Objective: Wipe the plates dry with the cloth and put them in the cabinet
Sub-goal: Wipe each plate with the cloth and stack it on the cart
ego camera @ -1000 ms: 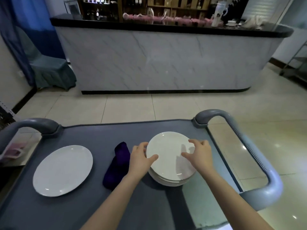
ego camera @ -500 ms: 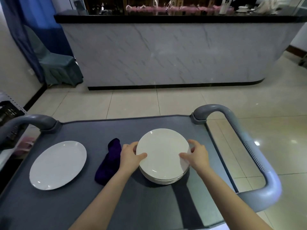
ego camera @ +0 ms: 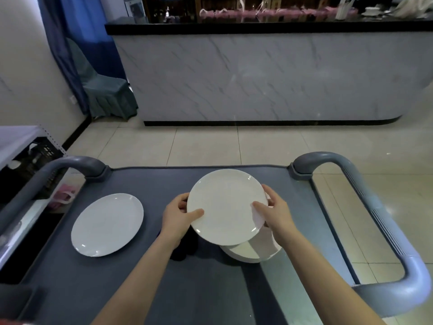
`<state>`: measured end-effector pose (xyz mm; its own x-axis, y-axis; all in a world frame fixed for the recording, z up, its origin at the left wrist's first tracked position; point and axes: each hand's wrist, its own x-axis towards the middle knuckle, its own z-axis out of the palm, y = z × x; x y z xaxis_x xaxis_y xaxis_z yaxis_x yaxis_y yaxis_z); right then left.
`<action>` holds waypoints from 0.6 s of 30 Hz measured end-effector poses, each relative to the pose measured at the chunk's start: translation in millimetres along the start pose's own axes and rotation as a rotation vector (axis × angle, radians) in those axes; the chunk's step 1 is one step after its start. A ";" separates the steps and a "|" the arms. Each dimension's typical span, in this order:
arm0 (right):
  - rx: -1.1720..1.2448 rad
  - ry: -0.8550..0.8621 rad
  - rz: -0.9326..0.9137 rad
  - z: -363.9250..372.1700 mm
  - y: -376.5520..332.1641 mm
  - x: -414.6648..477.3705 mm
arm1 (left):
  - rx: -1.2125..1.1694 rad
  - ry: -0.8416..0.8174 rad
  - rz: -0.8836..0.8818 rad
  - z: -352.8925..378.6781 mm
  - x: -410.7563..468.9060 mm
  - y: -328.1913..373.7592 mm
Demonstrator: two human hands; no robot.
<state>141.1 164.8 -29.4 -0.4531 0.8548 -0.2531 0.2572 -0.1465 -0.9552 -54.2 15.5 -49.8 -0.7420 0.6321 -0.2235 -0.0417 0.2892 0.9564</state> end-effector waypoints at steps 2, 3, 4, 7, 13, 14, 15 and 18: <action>0.125 -0.081 0.055 16.9 -1.9 -1.8 | -0.018 0.013 0.003 -13.3 1.3 0.3; 0.175 -0.099 0.085 24.1 -2.2 -2.3 | -0.029 0.019 0.003 -19.9 2.6 0.2; 0.218 -0.109 0.112 30.1 -2.5 -2.9 | -0.039 0.023 0.002 -26.8 4.3 -0.2; 0.316 -0.145 0.155 43.1 -3.1 -2.2 | -0.060 0.009 -0.006 -49.0 11.2 -1.4; 0.336 -0.109 0.168 50.2 -2.6 6.7 | 0.031 0.051 0.011 -77.5 28.5 -13.0; 0.330 -0.100 0.165 48.8 -1.8 7.5 | 0.073 0.059 0.017 -80.4 32.3 -16.6; 0.327 -0.093 0.161 47.2 -1.0 8.5 | 0.126 0.053 0.027 -82.5 36.0 -20.6; 0.316 -0.080 0.153 40.7 -0.5 11.7 | 0.275 -0.015 0.073 -81.6 45.8 -30.2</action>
<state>100.9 154.6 -38.0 -0.4985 0.7712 -0.3960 0.0565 -0.4270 -0.9025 -141.5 -22.9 -73.6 -0.7264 0.6682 -0.1607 0.1957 0.4253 0.8836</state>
